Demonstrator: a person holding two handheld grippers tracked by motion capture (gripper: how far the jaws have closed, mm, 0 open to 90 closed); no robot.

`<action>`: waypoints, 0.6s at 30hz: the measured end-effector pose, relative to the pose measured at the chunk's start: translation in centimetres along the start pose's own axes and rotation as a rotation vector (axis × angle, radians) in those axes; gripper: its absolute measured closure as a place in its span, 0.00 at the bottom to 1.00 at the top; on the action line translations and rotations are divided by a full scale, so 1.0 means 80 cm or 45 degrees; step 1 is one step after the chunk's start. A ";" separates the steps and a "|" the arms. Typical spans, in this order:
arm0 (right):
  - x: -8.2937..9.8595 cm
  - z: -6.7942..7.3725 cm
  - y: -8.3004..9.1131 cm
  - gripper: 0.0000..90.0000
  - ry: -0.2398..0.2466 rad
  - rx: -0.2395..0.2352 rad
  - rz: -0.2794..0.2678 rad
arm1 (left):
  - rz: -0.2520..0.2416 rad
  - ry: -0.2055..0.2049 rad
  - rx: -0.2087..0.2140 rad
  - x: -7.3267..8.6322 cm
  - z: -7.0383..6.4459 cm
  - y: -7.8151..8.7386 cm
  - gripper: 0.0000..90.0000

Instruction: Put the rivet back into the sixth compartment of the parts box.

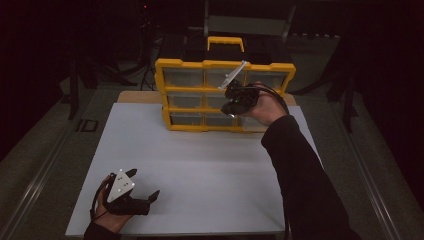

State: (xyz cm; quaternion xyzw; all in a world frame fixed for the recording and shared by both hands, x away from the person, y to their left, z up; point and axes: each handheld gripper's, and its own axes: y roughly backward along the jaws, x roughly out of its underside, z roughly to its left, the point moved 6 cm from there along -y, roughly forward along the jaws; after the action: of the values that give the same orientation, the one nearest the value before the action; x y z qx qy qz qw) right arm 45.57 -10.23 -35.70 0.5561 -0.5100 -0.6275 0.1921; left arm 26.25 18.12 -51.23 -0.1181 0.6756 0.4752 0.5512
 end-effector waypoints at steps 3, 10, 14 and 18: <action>0.006 -0.006 0.008 0.91 -0.029 0.006 -0.011 | -0.002 0.002 0.001 0.000 0.000 0.000 0.01; 0.025 -0.026 0.031 0.91 -0.087 0.053 -0.045 | -0.011 0.013 0.005 -0.001 0.001 0.001 0.01; 0.036 -0.035 0.042 0.91 -0.119 0.080 -0.054 | -0.011 0.013 0.006 -0.001 0.001 0.001 0.01; 0.047 -0.044 0.052 0.91 -0.145 0.107 -0.058 | -0.017 0.020 0.005 -0.001 0.002 0.001 0.01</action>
State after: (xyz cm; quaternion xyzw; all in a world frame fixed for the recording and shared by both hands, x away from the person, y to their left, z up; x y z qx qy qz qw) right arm 46.22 -16.49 -33.58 0.5384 -0.5331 -0.6405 0.1250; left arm 26.28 18.25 -51.09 -0.1252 0.6799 0.4693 0.5494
